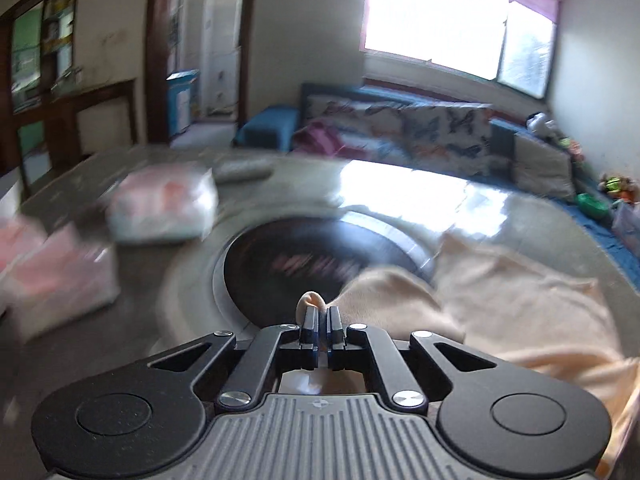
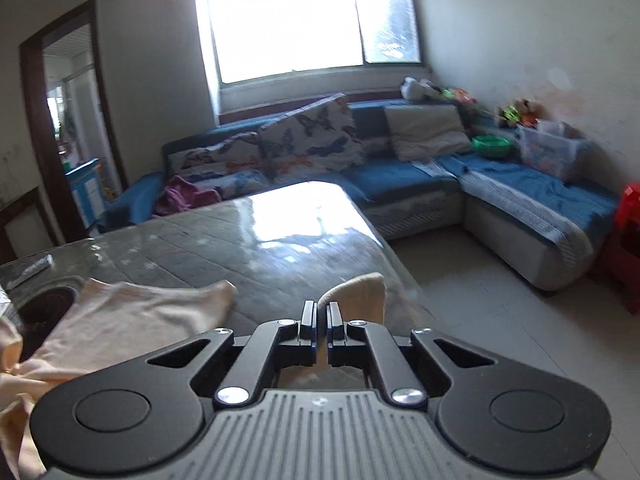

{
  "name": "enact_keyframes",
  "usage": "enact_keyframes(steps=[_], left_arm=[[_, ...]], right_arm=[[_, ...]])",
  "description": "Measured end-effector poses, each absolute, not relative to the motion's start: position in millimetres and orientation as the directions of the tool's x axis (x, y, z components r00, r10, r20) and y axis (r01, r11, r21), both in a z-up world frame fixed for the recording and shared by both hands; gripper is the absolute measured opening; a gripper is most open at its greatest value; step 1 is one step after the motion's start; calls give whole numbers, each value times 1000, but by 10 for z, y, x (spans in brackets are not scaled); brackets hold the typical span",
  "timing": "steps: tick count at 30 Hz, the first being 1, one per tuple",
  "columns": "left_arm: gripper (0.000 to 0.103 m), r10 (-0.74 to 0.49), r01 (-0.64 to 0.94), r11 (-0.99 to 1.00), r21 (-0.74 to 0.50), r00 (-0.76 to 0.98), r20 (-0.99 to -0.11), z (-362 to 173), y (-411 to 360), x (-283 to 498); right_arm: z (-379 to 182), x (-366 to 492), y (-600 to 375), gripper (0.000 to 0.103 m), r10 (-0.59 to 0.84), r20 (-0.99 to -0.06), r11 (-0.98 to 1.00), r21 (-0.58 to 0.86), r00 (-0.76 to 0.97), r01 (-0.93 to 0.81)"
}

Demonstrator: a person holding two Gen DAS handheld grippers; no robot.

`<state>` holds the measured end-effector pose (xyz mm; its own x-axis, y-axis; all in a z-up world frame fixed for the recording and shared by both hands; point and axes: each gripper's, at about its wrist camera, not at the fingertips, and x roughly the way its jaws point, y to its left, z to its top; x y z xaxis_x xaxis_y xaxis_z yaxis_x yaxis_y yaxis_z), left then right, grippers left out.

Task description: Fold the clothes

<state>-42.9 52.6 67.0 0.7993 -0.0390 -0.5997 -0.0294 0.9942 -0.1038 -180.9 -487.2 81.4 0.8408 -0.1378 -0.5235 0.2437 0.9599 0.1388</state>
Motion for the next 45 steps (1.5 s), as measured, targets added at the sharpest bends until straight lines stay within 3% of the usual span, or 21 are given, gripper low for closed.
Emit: enact_keyframes(steps=[4,9,12,15,21,26,28,32,34,36,37,42,45], left_arm=[[4,-1,-61,996,-70,747,-664,458,640,-551],[9,4,-45,998,-48,765,-644,553,635,-671],[20,-95,67,995,-69,772,-629,648,395,-695],[32,-251,253,964,-85,749,-614,704,-36,-762],[43,-543,594,793,-134,590,-597,679,-929,-865],[48,-620,718,686,-113,497,-608,576,-1427,-903],[48,-623,737,668,-106,476,-620,518,-1540,-901],[45,-623,754,647,-114,437,-649,412,-1653,-863],[31,-626,760,638,-124,419,-658,373,-1667,-858],[13,-631,768,627,-132,402,-664,346,-1681,-874],[12,-633,771,622,-136,393,-667,333,-1688,-882],[10,-688,819,554,-146,352,-635,403,-1703,-1077],[10,-712,840,516,-166,314,-628,403,-1734,-1158]], right_arm=[[504,-1978,-5098,9,-194,-608,933,127,770,336],[442,-2122,-5193,10,-240,-638,923,84,731,376],[543,-2123,-5131,20,-212,-621,938,87,755,335],[595,-1999,-5038,20,-158,-614,953,112,773,283],[488,-1725,-4894,26,-104,-657,966,110,747,232],[382,-1577,-4941,30,-137,-674,962,83,726,259],[341,-1496,-4991,38,-145,-677,961,76,722,265],[244,-1350,-5061,37,-142,-691,965,63,709,254],[219,-1304,-5065,21,-135,-687,970,54,714,235],[257,-1293,-5051,12,-125,-677,975,52,726,216],[307,-1310,-5049,5,-123,-660,976,53,742,209],[617,-1517,-5083,5,-97,-547,978,102,831,182],[680,-1760,-5219,5,-148,-530,965,106,835,238]])
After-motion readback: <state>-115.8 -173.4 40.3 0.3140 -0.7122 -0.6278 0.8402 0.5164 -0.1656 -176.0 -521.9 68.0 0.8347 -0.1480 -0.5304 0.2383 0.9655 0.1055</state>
